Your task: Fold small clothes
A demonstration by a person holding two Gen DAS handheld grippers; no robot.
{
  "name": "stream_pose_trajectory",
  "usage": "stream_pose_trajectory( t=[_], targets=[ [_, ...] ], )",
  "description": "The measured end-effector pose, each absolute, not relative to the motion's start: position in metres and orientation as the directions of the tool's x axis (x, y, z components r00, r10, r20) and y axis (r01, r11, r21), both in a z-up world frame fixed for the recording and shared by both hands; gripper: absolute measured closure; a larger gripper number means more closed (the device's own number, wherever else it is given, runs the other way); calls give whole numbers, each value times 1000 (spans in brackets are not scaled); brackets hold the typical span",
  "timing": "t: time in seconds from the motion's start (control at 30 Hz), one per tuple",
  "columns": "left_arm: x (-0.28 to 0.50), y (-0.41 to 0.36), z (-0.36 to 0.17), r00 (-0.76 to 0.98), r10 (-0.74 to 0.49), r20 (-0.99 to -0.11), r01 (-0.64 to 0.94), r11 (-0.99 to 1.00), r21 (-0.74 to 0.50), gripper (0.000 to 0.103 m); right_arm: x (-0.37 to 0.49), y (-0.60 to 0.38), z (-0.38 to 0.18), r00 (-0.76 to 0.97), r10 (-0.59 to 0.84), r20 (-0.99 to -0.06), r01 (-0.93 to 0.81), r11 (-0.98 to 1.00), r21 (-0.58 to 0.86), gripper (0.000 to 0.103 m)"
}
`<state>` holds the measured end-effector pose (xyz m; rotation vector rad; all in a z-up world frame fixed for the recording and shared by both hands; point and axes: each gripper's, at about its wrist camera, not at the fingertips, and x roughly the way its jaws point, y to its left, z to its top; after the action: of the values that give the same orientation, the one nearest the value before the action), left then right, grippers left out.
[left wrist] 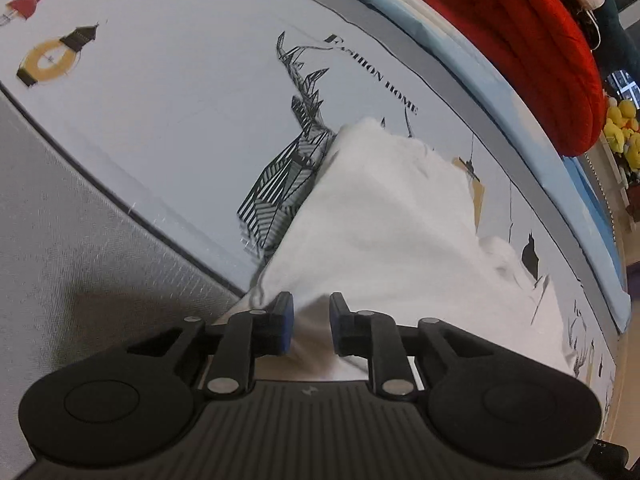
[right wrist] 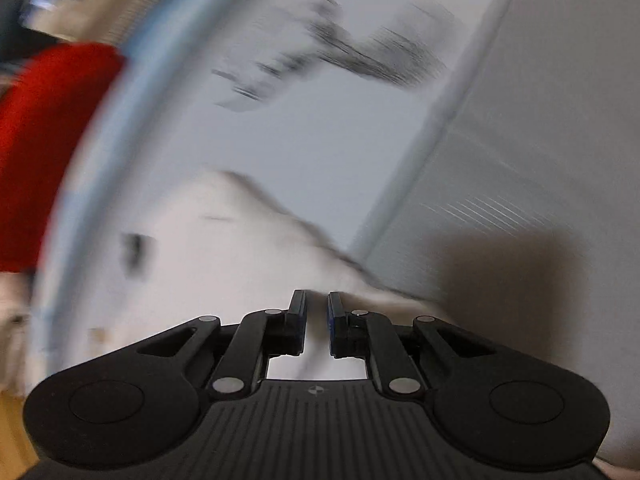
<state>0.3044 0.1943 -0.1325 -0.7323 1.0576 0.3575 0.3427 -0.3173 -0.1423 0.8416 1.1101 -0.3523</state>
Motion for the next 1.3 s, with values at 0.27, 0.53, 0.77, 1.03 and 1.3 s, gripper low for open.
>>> stream_pose_trajectory(
  t=[0.27, 0.53, 0.77, 1.03, 1.3],
  targets=[
    [322, 204, -111, 543, 66, -837, -571, 760, -310, 47, 363, -326, -104, 596, 5, -803, 522, 758, 392, 54],
    [333, 214, -128, 543, 3, -840, -534, 773, -342, 47, 395, -323, -131, 510, 162, -845, 442, 793, 419, 52],
    [345, 207, -140, 546, -33, -837, -442, 837, -322, 94, 406, -295, -134, 466, 158, -871, 333, 880, 338, 64],
    [348, 203, -113, 613, 52, -789, -369, 901, -227, 81, 408, -288, -112, 612, 203, -764, 260, 861, 437, 88],
    [331, 204, -106, 596, -115, -794, -260, 908, -327, 73, 399, -284, -102, 576, 103, -811, 266, 914, 305, 71]
  ],
)
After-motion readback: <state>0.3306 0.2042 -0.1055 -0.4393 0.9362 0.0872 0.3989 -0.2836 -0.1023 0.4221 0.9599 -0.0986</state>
